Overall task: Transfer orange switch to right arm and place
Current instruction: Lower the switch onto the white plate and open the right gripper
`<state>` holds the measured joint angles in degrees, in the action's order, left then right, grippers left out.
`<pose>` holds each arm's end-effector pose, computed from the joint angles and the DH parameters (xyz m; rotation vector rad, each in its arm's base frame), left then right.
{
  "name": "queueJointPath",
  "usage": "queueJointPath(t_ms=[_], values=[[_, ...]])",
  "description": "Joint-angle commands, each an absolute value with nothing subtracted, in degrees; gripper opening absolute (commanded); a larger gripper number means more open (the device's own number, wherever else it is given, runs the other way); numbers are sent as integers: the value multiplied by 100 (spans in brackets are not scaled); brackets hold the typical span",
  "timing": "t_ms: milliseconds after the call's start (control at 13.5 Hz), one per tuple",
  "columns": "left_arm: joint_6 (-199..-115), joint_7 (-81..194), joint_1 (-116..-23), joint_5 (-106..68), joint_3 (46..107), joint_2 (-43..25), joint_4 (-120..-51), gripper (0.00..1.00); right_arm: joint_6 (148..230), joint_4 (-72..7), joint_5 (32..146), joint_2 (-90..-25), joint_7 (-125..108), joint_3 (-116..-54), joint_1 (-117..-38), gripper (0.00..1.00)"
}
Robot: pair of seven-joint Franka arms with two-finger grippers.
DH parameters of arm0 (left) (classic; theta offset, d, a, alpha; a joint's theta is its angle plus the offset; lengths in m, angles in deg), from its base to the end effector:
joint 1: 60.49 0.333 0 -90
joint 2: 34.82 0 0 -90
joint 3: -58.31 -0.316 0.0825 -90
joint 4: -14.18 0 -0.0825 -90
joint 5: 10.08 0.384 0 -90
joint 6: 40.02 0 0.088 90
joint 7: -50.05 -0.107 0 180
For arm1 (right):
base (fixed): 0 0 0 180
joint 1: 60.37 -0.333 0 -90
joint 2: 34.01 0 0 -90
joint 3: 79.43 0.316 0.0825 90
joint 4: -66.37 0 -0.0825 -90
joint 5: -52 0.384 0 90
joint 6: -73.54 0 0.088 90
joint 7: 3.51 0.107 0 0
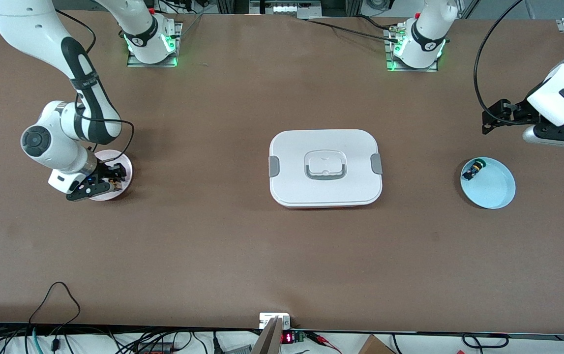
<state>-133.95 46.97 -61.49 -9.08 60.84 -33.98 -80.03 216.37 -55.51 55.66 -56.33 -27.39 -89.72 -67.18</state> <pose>0.5618 -0.0327 0.5875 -3.1193 0.1823 0.0304 0.5729 -0.0349 0.2252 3.0771 0.4925 -0.0357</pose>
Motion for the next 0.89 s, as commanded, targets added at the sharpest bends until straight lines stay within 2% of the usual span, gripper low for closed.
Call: queueJointPath(t_ms=[0, 74, 222, 370, 592, 814], values=[[-13345, 4741, -6163, -990, 6077, -3377, -7880, 100, 20552, -5188, 5586, -4747, -2856, -8788, -6714, 100], [-13232, 4741, -6163, -981, 6112, -3386, -7880, 100, 20190, -4854, 5543, -4668, -2864, -8761, -6731, 100], [-13151, 4750, -6154, -964, 6183, -3395, -7880, 100, 20055, -4754, 5586, -4265, -2811, -8752, -6775, 100], [-13151, 4750, -6146, -946, 6174, -3395, -7880, 100, 19294, -4492, 5604, -3912, -2725, -8726, -6793, 100], [-13151, 4741, -6111, -955, 6165, -3386, -7880, 100, 17905, -3438, 5560, -3920, -2216, -8655, -6811, 100], [-13151, 4741, -6110, -946, 6165, -3386, -7880, 100, 17367, -3005, 5560, -3815, -2161, -8664, -6837, 100]])
